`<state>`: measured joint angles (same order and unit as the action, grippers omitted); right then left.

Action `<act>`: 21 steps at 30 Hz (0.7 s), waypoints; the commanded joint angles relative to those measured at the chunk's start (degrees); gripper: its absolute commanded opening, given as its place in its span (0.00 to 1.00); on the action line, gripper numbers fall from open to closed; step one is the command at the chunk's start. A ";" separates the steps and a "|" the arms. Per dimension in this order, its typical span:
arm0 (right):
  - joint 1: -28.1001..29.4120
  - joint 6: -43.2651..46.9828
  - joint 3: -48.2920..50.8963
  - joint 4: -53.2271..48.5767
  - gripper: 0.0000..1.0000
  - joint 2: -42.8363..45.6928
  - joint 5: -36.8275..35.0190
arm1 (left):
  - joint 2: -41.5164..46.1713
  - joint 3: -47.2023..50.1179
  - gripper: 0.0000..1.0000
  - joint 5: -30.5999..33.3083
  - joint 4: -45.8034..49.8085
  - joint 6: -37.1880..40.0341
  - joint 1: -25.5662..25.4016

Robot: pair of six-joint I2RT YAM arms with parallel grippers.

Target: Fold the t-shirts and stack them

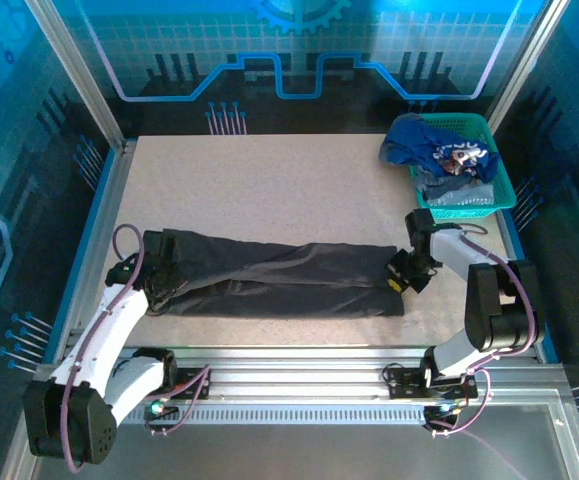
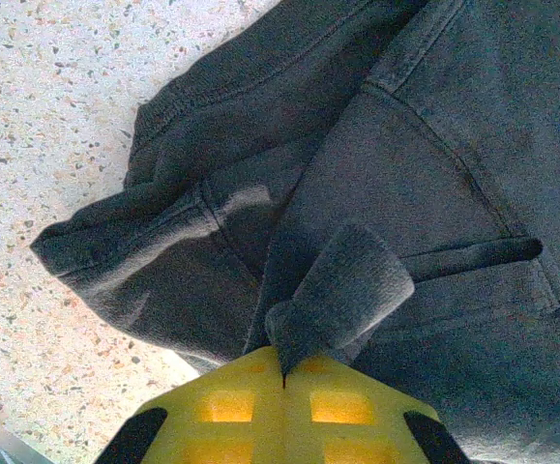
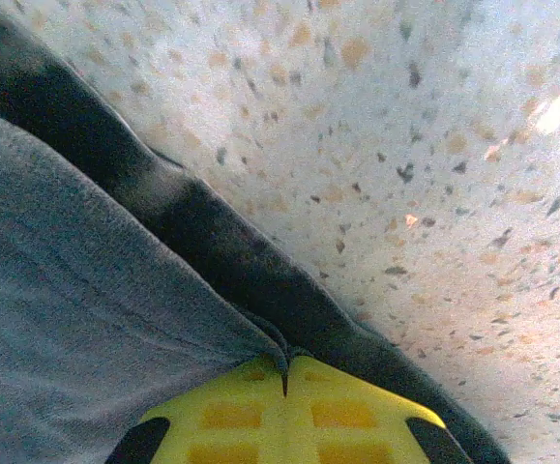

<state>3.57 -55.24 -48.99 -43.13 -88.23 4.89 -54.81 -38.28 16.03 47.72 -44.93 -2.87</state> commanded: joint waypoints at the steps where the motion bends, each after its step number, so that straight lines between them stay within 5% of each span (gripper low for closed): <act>1: -1.09 2.65 -4.29 -3.63 0.00 0.32 -5.40 | 0.19 -0.67 0.00 0.40 0.93 0.45 0.55; 12: -1.65 3.97 -2.88 -4.85 0.00 -0.50 -4.82 | 0.93 1.66 0.00 -1.66 0.37 -1.48 0.50; 18: -1.64 4.68 -4.18 -5.43 0.32 -0.89 -6.87 | -0.82 2.70 0.00 -6.49 1.52 -2.18 0.50; 21: -0.58 5.97 -6.60 -6.99 0.33 0.77 -9.53 | -0.14 -0.24 0.44 -6.08 4.82 -2.98 0.50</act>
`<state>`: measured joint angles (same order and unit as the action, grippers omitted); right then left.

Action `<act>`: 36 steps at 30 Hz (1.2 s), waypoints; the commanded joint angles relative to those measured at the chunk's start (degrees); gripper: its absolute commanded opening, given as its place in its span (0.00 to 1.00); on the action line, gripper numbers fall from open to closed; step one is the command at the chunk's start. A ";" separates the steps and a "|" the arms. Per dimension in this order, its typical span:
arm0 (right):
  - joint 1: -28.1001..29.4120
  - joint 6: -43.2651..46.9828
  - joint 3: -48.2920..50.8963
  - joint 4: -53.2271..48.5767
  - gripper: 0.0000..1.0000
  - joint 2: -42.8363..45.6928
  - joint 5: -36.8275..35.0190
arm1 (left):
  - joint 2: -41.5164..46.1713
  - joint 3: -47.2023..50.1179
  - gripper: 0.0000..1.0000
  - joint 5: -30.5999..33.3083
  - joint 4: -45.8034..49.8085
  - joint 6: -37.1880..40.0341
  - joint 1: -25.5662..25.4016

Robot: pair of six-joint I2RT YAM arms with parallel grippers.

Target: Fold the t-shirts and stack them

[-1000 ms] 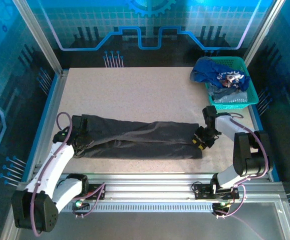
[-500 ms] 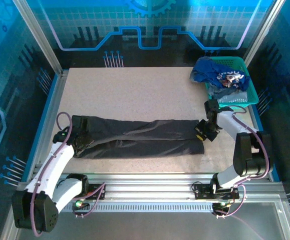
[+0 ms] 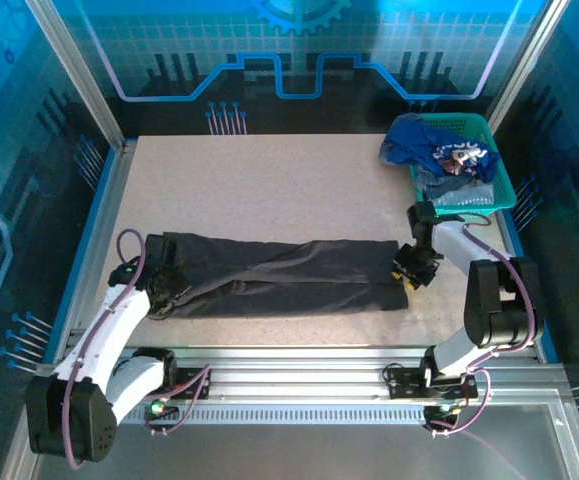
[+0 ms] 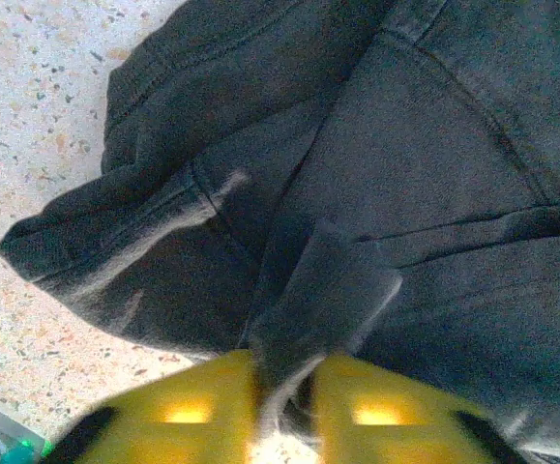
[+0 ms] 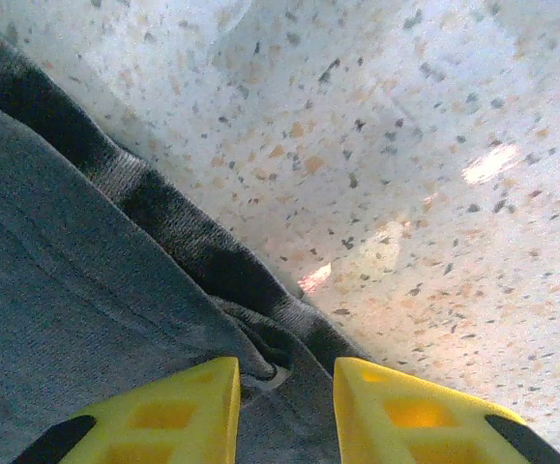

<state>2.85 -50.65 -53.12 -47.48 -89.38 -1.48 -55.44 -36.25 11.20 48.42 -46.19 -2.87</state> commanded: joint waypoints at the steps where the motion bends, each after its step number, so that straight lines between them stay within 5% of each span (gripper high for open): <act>1: 0.77 1.87 -3.45 -2.95 0.33 2.44 -3.79 | 0.96 -4.24 0.53 0.01 4.95 -2.00 0.50; 5: 4.52 4.46 -6.82 -0.62 0.35 2.63 -3.67 | -2.58 -11.43 0.64 0.05 0.75 -0.22 4.35; 13: 6.59 11.35 -13.75 4.47 0.34 -8.33 2.62 | -26.97 -20.51 0.60 -18.49 -18.96 8.40 18.58; 19: 4.97 13.99 -19.19 3.03 0.34 -16.51 3.44 | -40.74 -26.59 0.50 -23.75 -21.44 13.36 20.78; 25: 4.93 12.75 -21.44 2.44 0.35 -19.99 3.22 | -43.63 -26.25 0.48 -23.54 -20.87 14.50 20.79; 28: 5.31 11.98 -22.58 1.92 0.35 -21.79 2.77 | -44.73 -26.48 0.37 -23.68 -20.45 15.15 20.76; 32: 5.48 11.13 -24.27 0.62 0.34 -24.46 1.18 | -46.17 -27.36 0.05 -20.05 -19.34 16.90 21.66; 36: 5.46 10.48 -26.81 -3.01 0.26 -27.51 -2.55 | -49.00 -29.78 0.00 -18.11 -17.51 17.67 23.72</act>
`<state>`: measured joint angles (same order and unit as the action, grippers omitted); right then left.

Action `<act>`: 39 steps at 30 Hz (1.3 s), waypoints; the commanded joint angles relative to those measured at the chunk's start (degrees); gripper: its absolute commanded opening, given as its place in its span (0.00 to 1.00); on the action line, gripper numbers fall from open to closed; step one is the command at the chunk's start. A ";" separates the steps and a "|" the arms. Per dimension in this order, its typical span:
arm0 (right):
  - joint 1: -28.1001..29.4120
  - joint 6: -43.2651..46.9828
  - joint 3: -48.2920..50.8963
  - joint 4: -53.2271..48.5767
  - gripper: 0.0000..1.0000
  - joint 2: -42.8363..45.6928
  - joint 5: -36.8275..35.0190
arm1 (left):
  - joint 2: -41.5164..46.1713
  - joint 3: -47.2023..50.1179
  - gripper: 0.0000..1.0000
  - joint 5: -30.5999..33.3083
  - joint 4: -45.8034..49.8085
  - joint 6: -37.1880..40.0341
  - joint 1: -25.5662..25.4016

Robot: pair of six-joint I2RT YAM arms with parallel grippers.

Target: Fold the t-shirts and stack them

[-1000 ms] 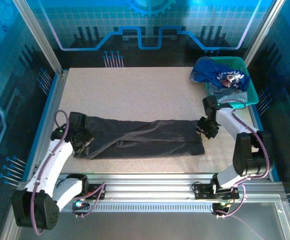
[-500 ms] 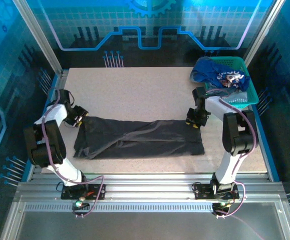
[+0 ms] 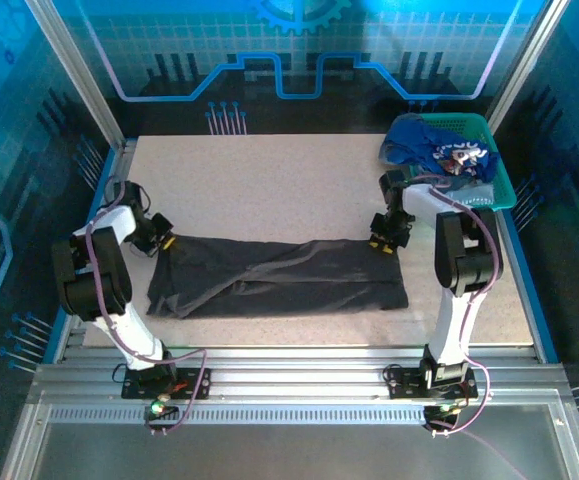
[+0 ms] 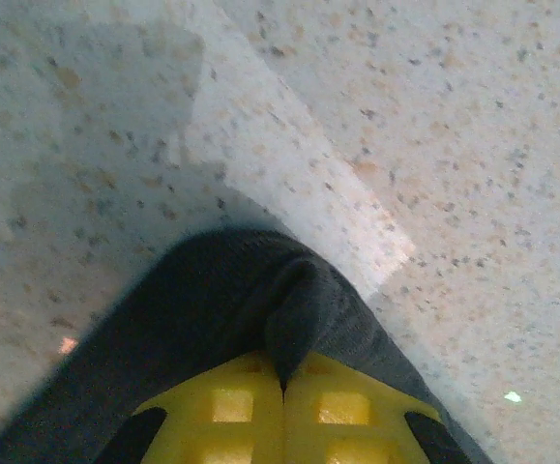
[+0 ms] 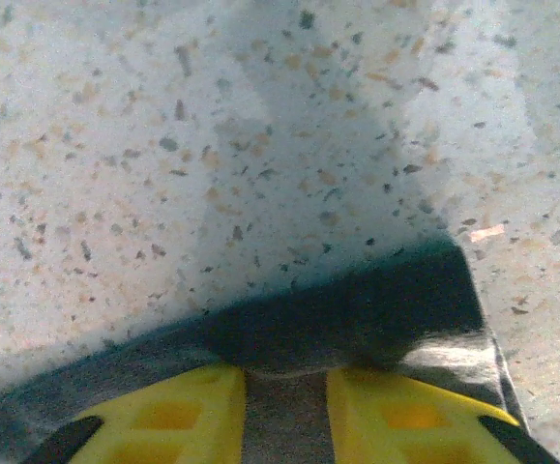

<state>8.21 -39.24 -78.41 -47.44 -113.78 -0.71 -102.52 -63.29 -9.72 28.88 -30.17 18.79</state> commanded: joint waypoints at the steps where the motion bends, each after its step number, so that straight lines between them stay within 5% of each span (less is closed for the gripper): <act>1: 0.08 -1.39 -1.96 -4.21 0.22 -3.46 -4.74 | -2.48 -3.55 0.00 3.71 2.59 1.69 2.50; 9: 0.17 0.06 -2.03 -3.27 0.21 -2.30 -6.52 | -6.78 -9.26 0.00 0.24 3.91 2.31 5.59; 15: 2.47 3.44 -5.68 -3.33 0.30 -2.33 -7.07 | -7.94 -11.83 0.00 -2.65 5.96 2.33 5.57; 20: 4.09 2.31 -7.14 -5.23 0.40 2.73 -9.65 | -0.61 -10.56 0.46 0.57 7.62 0.48 4.69; 23: 6.28 1.26 -5.96 -4.93 0.43 6.60 -9.51 | 6.15 -8.43 0.52 4.74 9.59 -1.29 1.97; 27: 10.26 -0.16 -3.45 -2.79 0.44 8.72 -5.31 | 13.69 -3.29 0.53 7.63 11.67 -5.59 -4.17; 32: 13.08 -1.58 -0.74 2.30 0.42 5.75 2.53 | 14.11 1.70 0.46 2.16 14.08 -14.32 -11.66; 39: 14.33 1.07 -3.98 2.25 0.42 4.21 5.25 | 16.45 9.34 0.37 2.81 12.93 -32.72 -13.32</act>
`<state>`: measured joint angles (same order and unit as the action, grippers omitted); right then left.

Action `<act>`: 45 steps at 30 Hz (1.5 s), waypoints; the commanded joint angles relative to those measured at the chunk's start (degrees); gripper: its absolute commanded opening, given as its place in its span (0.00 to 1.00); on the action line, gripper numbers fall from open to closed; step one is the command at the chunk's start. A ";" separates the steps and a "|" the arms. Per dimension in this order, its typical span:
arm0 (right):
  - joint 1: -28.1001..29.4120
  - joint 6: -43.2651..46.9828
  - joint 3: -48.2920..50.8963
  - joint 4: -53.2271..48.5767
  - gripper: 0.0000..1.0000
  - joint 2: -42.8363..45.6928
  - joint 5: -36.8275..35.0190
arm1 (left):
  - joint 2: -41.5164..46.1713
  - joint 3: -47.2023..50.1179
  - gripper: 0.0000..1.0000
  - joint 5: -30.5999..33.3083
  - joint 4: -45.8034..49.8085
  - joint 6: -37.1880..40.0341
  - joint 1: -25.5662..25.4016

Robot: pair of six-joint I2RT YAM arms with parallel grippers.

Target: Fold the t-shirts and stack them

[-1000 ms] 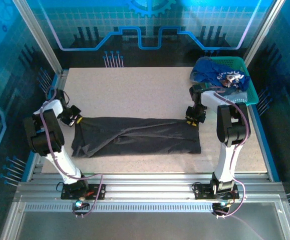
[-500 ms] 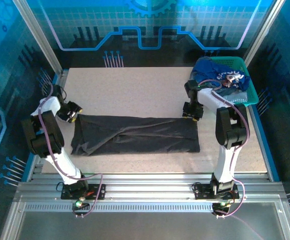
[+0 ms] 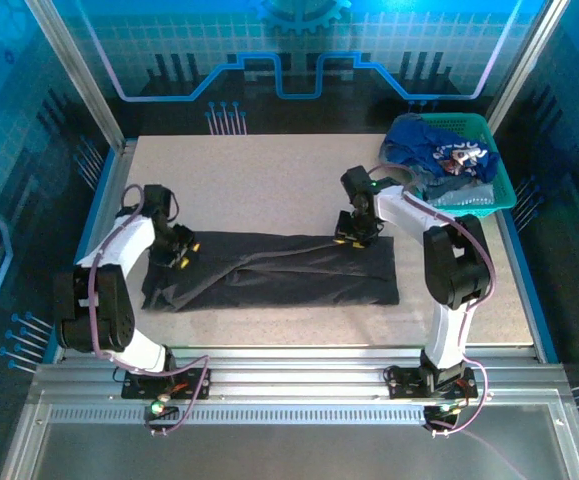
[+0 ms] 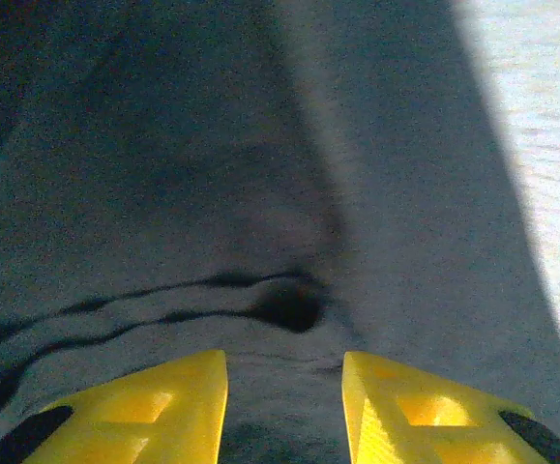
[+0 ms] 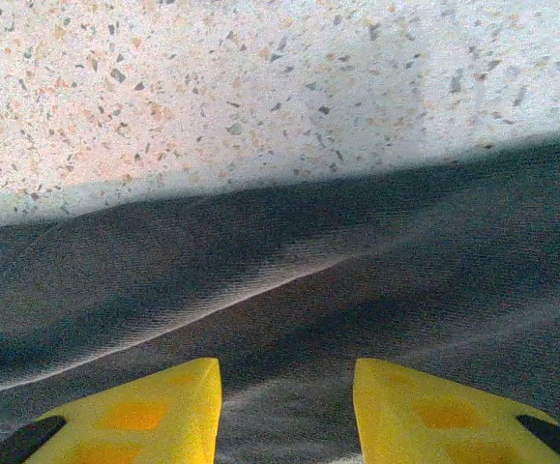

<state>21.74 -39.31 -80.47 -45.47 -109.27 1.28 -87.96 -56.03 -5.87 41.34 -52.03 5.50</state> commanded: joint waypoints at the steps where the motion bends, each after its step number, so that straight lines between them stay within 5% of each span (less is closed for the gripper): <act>1: 1.08 1.66 -2.07 0.59 0.43 -0.10 4.35 | 1.84 2.72 0.37 -2.10 -1.23 -13.40 -0.25; 9: 4.01 3.33 1.21 3.79 0.44 2.76 8.68 | -1.01 0.68 0.45 -1.18 -1.19 -22.75 -3.30; 21: 4.37 3.53 3.13 4.16 0.44 4.07 9.44 | -3.48 -1.74 0.56 -0.24 -4.60 -25.96 -3.91; 29: 4.46 3.62 3.25 4.60 0.44 4.96 9.72 | -6.78 -2.14 0.35 -3.05 -4.50 -24.60 -5.11; 35: 4.25 3.54 1.68 3.73 0.44 5.80 9.12 | -4.28 -0.47 0.00 -3.96 -3.09 -22.52 -5.49; 45: 3.42 3.97 0.77 2.92 0.43 6.17 8.73 | 8.55 1.89 0.00 -4.03 5.36 -19.16 -7.46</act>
<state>25.67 -36.32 -78.19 -41.10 -104.79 9.54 -82.32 -56.10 -8.71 41.58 -72.93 -0.95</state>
